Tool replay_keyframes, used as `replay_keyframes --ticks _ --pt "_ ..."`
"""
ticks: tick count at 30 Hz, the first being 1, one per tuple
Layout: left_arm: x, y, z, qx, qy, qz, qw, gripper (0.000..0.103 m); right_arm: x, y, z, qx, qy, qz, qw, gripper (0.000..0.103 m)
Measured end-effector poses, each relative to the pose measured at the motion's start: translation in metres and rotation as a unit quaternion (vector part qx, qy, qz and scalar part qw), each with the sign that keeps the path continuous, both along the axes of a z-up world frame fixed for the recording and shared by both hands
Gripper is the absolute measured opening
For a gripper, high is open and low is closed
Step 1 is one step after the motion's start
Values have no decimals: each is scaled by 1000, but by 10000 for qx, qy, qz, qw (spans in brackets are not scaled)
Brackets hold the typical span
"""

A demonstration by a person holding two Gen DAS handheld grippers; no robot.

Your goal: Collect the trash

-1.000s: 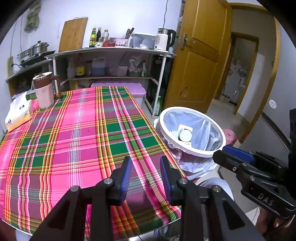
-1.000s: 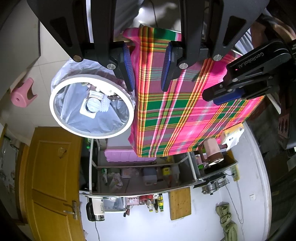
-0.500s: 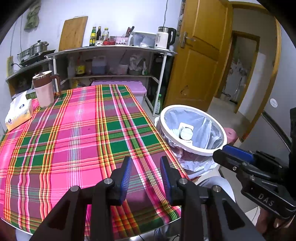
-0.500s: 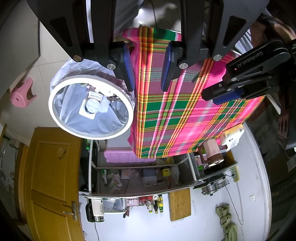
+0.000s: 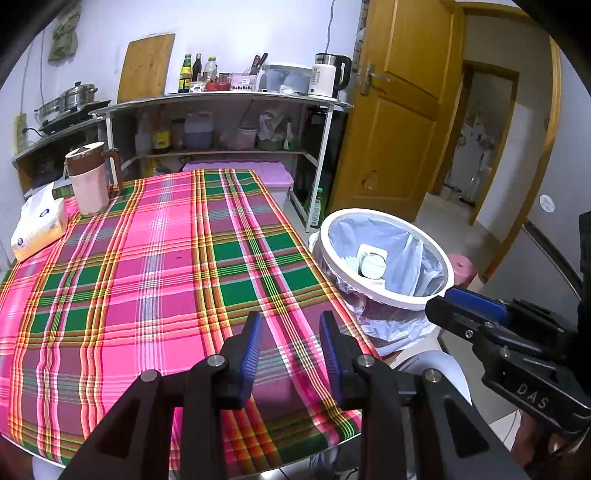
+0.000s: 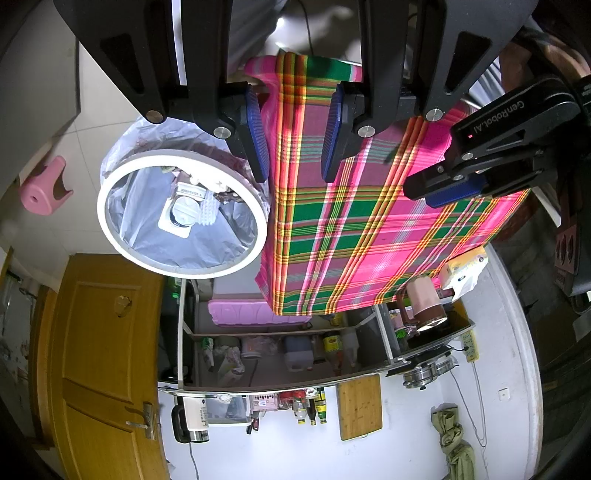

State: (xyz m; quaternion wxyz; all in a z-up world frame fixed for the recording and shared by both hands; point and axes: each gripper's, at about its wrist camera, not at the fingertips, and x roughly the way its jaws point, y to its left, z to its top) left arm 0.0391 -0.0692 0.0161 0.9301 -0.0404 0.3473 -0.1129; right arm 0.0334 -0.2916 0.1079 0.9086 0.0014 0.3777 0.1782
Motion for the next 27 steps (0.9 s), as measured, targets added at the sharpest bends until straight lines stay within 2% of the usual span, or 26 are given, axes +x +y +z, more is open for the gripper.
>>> replay_keyframes --ticks 27 --pt "-3 -2 -2 29 5 -41 10000 32 1 0 -2 -2 15 -1 10000 30"
